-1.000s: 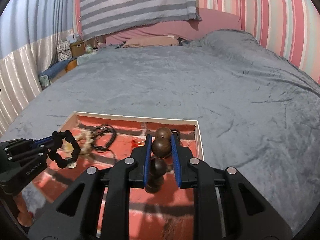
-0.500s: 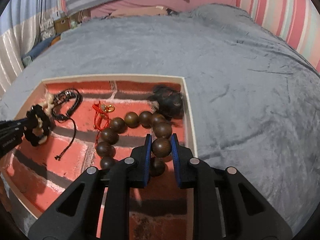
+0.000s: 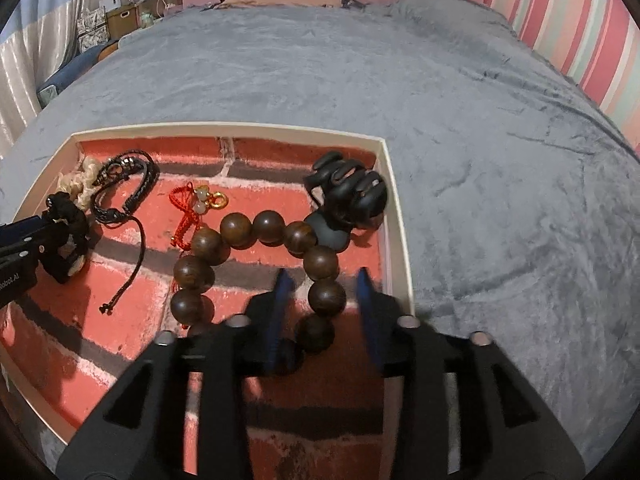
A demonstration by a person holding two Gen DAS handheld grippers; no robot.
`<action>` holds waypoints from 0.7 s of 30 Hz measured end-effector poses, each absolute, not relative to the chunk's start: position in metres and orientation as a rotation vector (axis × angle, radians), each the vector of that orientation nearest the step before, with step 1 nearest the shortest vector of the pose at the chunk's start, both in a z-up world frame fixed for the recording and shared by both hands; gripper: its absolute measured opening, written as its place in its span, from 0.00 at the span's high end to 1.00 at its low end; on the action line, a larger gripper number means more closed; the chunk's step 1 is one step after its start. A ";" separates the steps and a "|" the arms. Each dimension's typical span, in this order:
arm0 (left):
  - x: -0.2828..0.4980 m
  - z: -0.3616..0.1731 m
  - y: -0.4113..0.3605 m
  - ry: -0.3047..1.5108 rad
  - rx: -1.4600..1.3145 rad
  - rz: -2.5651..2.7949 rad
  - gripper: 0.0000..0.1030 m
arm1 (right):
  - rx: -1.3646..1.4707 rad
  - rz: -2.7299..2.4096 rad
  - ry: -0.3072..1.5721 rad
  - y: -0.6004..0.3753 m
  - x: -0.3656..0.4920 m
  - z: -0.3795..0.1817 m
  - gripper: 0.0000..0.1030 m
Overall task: Organize jewelry
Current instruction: 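Carry the scrunchie and bead bracelet into the tray and open both tools, then withdraw both tools from the tray toward the orange scrunchie and watch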
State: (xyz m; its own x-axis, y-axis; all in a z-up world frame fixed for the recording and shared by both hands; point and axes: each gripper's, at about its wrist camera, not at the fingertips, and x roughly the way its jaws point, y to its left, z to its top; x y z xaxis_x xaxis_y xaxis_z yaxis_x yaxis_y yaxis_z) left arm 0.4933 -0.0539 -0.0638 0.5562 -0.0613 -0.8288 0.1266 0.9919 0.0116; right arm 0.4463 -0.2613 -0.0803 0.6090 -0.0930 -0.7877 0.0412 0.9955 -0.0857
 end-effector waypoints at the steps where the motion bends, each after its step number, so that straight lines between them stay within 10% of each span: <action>1: 0.490 -0.061 -0.053 0.969 0.068 -0.114 0.45 | -0.058 -0.074 0.899 -0.261 0.443 -0.077 0.54; 9: 0.438 -0.007 -0.054 0.821 0.074 -0.146 0.26 | -0.041 -0.059 0.712 -0.279 0.382 -0.017 0.08; 21: 0.295 0.051 -0.055 0.643 0.022 -0.161 0.10 | -0.124 -0.117 0.597 -0.311 0.244 0.025 0.04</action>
